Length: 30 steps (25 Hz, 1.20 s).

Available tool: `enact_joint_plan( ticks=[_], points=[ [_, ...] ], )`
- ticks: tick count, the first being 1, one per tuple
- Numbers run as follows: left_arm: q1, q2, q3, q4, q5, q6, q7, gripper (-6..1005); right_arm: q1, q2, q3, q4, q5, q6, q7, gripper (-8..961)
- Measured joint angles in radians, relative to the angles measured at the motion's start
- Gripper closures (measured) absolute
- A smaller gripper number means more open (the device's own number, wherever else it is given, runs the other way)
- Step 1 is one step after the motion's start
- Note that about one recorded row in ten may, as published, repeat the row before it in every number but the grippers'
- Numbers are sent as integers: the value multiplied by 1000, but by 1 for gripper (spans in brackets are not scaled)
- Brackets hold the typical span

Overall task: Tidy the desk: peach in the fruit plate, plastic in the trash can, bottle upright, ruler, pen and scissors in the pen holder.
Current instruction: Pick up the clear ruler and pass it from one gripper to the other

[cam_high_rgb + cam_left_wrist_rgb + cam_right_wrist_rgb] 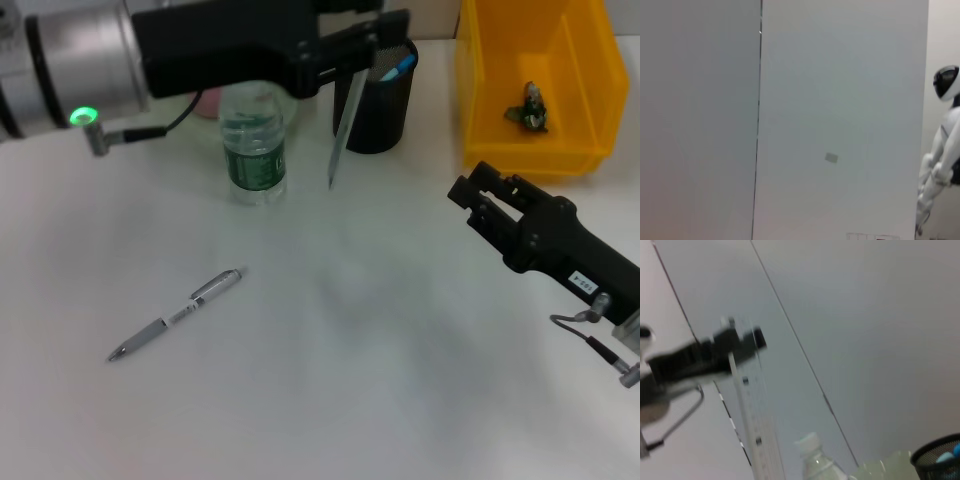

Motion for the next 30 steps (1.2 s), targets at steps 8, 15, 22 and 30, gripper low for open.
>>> enact_joint_plan(
  ticks=[8,15,22,30],
  points=[
    [9,1,-115,-216,-47,151,99,622,-30,-20,0,-112,-87,-119,126,514],
    [26,2,-156,-280,-49,317,249,622,-17,-51,11,-336,-318,-166,390,506],
    [34,1,-147,-320,-43,331,307,622,-2,-38,6,-482,-430,-135,468,401],
    [41,0,-125,-342,-33,333,335,623,-5,-5,3,-572,-465,-78,470,296]
  ],
)
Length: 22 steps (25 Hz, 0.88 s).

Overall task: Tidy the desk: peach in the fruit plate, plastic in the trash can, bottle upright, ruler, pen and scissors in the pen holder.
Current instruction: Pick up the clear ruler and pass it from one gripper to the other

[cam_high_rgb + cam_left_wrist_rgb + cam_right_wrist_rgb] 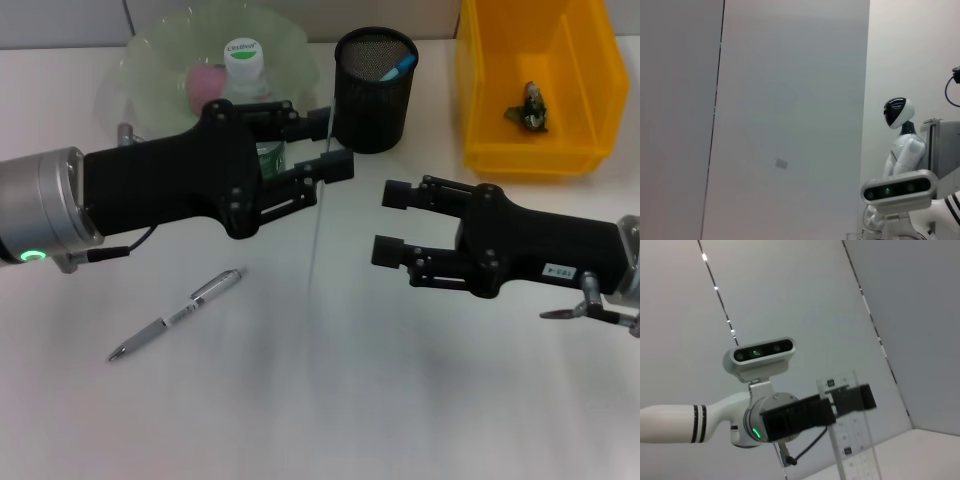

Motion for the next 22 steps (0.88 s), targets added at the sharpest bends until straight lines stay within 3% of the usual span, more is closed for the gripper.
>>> enact_joint_plan(
  ticks=[5,22],
  points=[
    [-6,-1,12,-15,-3,0,0,623,26,0,-4,-2,0,-2,1,177],
    [-9,-4,22,-20,-8,2,-1,623,93,4,-71,19,-1,54,13,179]
  ],
)
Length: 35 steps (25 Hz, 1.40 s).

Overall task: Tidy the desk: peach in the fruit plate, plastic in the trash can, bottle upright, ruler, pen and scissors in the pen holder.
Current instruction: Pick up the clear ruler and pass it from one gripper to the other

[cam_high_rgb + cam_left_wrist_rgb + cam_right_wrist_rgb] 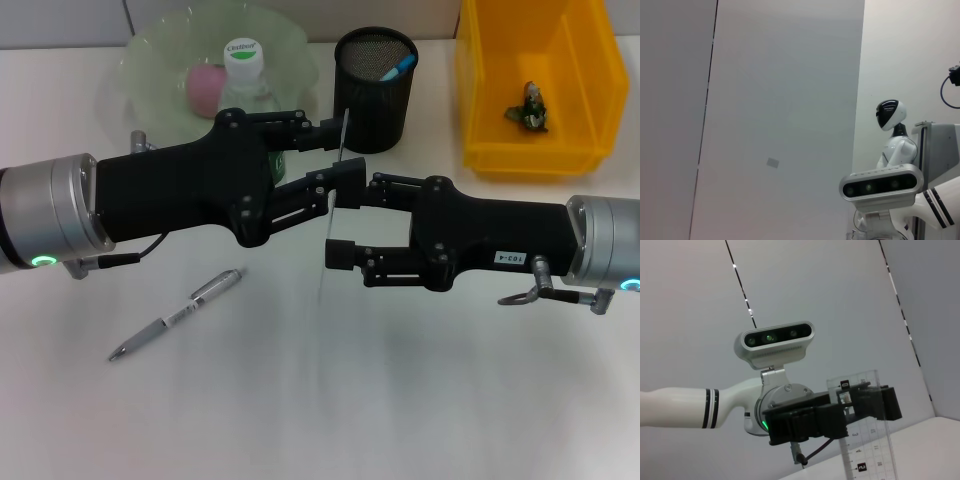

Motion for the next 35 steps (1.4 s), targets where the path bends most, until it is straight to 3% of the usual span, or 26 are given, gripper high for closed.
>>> enact_joint_plan(
  ticks=[35],
  points=[
    [-9,1,9,-4,0,-9,-4,622,12,2,-39,2,-1,34,-8,182]
  ],
)
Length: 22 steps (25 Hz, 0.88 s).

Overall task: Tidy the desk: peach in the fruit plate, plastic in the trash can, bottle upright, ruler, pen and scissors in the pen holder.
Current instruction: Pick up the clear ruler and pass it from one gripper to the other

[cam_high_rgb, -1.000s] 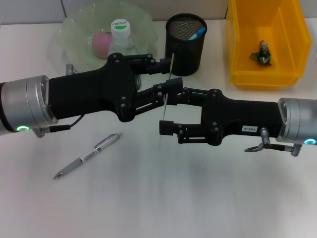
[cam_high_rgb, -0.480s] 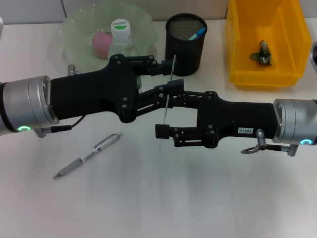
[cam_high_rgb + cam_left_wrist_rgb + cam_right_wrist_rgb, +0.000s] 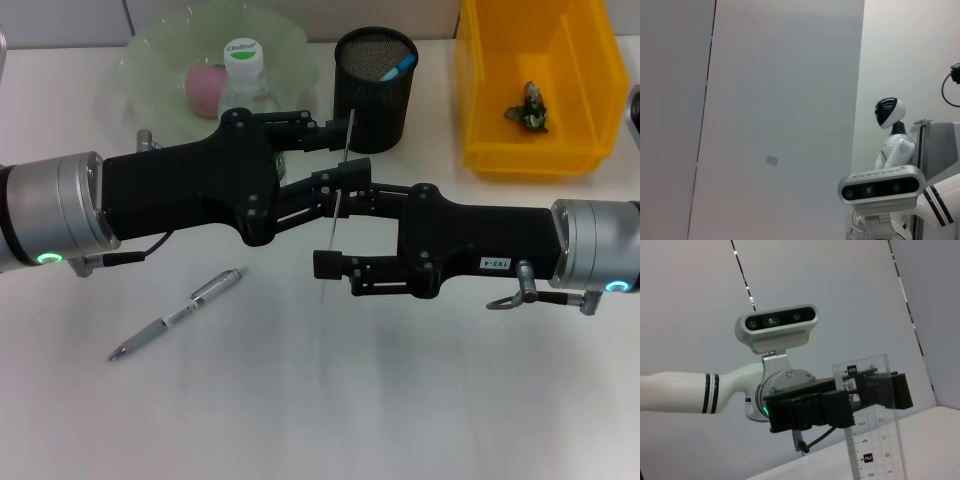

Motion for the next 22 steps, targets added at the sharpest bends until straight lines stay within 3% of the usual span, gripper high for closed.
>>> enact_joint_plan(
  ticks=[22],
  points=[
    [-3,1,-2,-8,0,3,0,601,1,3,-27,0,14,24,-2,188]
  ],
)
